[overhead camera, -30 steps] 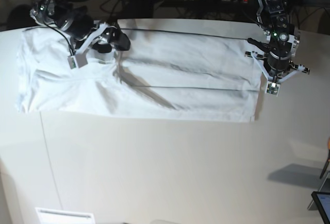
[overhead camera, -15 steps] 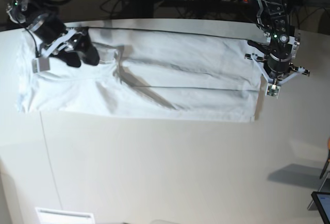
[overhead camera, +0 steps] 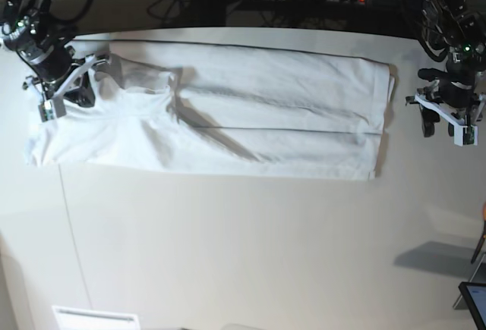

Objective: Fold the T-shirt properly
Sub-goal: 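Move the left gripper to the strip end beside it and grasp it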

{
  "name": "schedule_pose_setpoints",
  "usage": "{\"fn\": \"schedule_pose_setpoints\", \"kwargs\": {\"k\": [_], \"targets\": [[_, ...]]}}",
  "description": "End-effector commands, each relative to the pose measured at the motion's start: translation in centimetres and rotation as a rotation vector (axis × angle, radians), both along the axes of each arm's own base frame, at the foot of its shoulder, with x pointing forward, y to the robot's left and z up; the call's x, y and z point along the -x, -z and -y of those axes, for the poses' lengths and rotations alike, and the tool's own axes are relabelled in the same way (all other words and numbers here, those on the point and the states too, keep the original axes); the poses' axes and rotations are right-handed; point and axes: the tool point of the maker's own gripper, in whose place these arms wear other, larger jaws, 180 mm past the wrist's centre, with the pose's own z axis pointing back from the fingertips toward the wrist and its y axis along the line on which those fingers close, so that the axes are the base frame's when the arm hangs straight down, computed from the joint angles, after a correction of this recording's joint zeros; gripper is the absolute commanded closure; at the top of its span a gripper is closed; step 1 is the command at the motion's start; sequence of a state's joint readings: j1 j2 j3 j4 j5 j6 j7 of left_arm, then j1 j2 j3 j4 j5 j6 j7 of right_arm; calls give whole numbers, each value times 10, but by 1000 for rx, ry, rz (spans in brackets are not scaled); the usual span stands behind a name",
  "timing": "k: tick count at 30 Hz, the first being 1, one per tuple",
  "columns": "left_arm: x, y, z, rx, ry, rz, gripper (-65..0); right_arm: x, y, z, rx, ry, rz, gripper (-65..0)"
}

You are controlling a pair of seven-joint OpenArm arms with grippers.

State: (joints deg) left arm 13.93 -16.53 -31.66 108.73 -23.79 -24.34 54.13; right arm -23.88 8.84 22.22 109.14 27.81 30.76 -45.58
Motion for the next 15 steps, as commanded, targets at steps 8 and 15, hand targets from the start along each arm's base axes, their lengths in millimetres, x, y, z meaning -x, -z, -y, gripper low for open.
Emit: {"fn": "schedule_pose_setpoints", "kwargs": {"k": [8, 15], "targets": [[-10, 7, 13, 10, 64, -8, -343, -1, 35, 0, -66, 69, 16, -17], [-20, 26, 25, 55, 152, -43, -344, 7, 56, 3, -94, 97, -23, -17]]}}
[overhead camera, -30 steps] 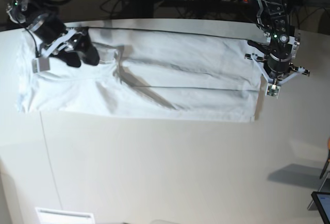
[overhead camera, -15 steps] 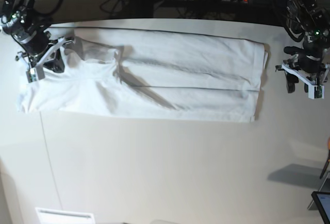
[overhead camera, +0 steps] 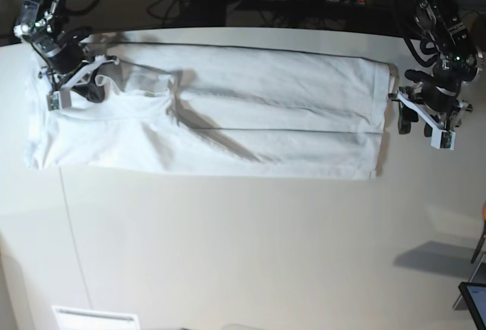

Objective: Fold the T-shirt properly
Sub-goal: 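Move the left gripper to the strip end beside it and grasp it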

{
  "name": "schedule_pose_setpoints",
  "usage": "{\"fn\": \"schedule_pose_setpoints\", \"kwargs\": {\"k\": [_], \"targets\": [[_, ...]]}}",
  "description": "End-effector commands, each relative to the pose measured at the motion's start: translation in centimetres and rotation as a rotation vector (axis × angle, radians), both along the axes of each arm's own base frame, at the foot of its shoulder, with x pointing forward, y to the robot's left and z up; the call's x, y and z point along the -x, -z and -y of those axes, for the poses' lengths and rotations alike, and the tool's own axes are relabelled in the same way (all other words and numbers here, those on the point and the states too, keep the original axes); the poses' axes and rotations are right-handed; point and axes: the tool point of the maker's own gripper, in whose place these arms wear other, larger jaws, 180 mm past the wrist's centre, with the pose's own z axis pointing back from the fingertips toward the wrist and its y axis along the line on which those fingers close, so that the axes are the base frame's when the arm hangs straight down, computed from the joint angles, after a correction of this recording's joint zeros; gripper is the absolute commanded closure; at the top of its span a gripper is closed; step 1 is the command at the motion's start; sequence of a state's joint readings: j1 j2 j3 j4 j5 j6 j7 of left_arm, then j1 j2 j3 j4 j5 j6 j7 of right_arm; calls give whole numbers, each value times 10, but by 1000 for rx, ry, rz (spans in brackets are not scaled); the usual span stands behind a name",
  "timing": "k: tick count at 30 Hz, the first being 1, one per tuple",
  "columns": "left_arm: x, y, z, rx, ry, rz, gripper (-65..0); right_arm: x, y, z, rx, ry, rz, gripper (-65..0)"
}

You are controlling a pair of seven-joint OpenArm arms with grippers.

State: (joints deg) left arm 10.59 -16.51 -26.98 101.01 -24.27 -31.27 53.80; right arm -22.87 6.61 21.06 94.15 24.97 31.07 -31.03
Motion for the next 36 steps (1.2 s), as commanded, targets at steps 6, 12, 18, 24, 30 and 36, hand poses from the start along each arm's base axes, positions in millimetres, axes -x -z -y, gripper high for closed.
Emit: {"fn": "schedule_pose_setpoints", "kwargs": {"k": [6, 12, 18, 24, 30, 36], "targets": [[-7, 4, -7, 37, -15, 11, -376, 6, 6, 5, 27, -7, -38, -17], [-9, -17, 3, 233, -21, 130, -524, 7, 7, 4, 26, -10, -42, -20], [-8, -26, 20, 360, 110, 186, -551, 7, 7, 4, 26, -10, -42, -20], [-3, 11, 8, 396, 36, 103, -561, 7, 7, 4, 26, -10, -44, -20], [2, 26, 4, 421, 5, 69, -559, 7, 7, 4, 26, -10, -45, -22], [-9, 38, 24, 463, 40, 45, -559, 7, 7, 4, 26, -10, -45, -22]]}}
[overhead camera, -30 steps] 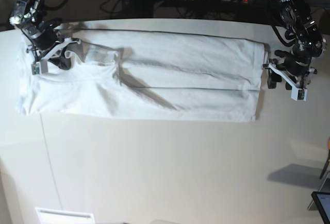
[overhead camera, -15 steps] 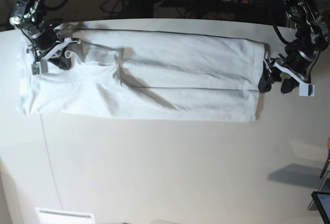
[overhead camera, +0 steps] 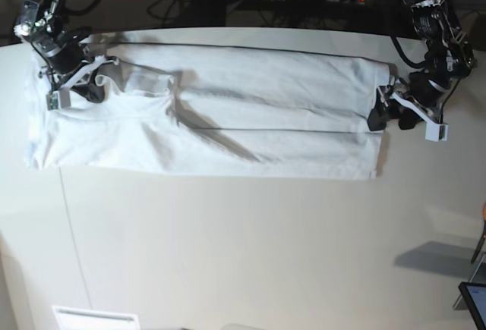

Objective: Fold the T-shirt properly
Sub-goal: 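Move the left gripper to the strip end beside it and grasp it, then fold the grasped strip end with the left gripper toward the right gripper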

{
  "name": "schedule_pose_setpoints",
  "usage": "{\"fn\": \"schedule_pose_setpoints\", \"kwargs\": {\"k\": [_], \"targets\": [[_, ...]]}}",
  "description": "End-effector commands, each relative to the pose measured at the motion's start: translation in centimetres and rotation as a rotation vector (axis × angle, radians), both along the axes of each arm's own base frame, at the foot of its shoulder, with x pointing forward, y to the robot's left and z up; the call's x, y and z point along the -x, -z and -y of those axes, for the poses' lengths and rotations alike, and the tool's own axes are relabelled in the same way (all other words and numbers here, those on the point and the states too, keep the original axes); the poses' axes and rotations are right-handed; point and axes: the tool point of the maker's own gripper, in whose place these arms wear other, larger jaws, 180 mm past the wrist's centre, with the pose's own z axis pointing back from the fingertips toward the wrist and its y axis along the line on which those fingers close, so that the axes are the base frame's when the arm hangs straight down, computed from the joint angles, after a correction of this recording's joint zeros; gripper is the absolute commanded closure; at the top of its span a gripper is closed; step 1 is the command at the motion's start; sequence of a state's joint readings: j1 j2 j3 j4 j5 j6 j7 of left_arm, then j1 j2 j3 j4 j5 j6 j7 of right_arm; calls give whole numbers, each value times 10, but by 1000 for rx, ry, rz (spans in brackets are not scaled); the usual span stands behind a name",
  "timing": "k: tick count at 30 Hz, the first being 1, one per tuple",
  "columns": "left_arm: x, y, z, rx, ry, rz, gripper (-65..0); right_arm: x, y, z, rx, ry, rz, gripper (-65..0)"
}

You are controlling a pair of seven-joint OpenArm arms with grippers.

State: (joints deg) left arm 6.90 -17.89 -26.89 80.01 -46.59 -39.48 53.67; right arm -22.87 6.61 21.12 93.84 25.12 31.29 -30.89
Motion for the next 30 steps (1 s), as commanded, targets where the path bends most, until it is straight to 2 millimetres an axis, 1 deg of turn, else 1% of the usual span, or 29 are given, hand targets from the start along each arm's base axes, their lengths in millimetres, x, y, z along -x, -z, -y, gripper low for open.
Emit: {"fn": "schedule_pose_setpoints", "kwargs": {"k": [1, 5, 7, 11, 15, 19, 20, 21, 26, 27, 28, 29, 30], "targets": [[-10, -11, -1, 1, 9, 43, -559, 6, 7, 4, 30, -10, -44, -22], [-16, 3, 14, 55, 16, 20, -558, 6, 7, 4, 30, -10, -44, -22], [-17, 9, 17, 74, 10, 9, -558, 6, 7, 4, 30, -10, -44, -22], [-16, 18, 22, 59, 12, -16, -558, 6, 7, 4, 30, -10, -44, -22], [-13, 31, 32, 26, 25, -56, -556, 6, 6, 4, 30, -10, -43, -22], [-10, 38, 37, 22, 27, -77, -549, 6, 6, 4, 30, -10, -43, -22], [-10, 39, 37, 22, 27, -79, -531, 6, 6, 4, 30, -10, -43, -22], [-10, 39, 37, 22, 27, -79, -495, 6, 6, 4, 30, -10, -43, -22], [-10, 39, 37, 23, 27, -79, -222, 6, 6, 4, 30, -10, -43, -22], [-10, 39, 37, 23, 27, -79, -178, 6, 6, 4, 30, -10, -43, -22], [-9, 39, 37, 22, 27, -81, -143, 6, 6, 4, 30, -10, -43, -22], [-9, 39, 36, 22, 24, -80, -121, 6, 6, 4, 30, -10, -43, -22], [-9, 39, 35, 22, 23, -80, -119, 6, 6, 4, 30, -10, -43, -22]]}}
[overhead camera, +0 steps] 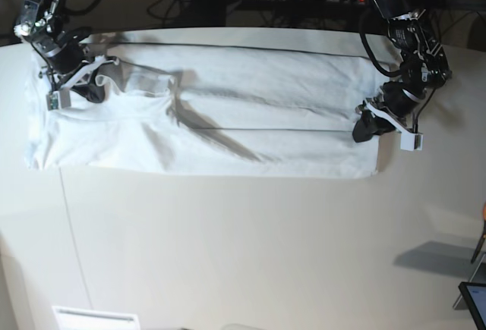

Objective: Fold the T-shirt properly
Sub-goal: 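Fold the grasped strip end with the left gripper toward the right gripper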

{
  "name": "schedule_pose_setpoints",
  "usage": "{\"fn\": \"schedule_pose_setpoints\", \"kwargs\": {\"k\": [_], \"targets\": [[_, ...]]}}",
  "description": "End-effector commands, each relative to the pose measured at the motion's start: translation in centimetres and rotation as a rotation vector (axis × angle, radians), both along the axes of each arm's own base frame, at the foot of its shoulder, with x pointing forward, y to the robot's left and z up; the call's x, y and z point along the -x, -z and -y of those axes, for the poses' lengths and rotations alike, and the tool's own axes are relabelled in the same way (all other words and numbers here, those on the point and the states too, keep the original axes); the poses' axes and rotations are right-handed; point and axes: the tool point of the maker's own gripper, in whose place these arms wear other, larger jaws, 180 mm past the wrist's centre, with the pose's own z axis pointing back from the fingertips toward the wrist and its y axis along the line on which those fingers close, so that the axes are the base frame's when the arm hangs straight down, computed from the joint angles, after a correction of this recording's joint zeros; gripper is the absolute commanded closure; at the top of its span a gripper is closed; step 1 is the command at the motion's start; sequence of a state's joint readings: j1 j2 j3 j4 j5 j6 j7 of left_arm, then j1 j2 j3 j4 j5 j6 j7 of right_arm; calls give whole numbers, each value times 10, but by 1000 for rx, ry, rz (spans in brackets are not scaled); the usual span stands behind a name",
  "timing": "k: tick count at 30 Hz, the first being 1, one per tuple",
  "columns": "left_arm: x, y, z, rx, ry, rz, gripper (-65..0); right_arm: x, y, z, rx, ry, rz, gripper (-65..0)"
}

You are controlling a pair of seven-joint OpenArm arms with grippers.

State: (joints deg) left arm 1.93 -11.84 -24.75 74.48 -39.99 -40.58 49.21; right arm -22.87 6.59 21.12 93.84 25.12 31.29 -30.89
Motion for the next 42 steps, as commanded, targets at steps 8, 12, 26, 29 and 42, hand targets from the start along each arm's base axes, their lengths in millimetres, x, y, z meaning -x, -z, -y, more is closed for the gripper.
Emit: {"fn": "schedule_pose_setpoints", "kwargs": {"k": [8, 12, 26, 29, 42], "targets": [[11, 11, -4, -54, 28, -82, -49, 6, 6, 4, 30, -10, -43, -22], [9, 8, -5, -60, 30, -75, 0, 6, 6, 4, 30, -10, -43, -22], [-3, -53, -4, -200, 27, 60, 0, 6, 7, 2, 25, -8, -43, -22], [-12, -70, 18, -222, 84, 109, 0, 6, 7, 2, 25, -8, -43, -22], [-15, -89, 100, -174, 177, 137, 0, 6, 7, 2, 25, -8, -44, -22]]}}
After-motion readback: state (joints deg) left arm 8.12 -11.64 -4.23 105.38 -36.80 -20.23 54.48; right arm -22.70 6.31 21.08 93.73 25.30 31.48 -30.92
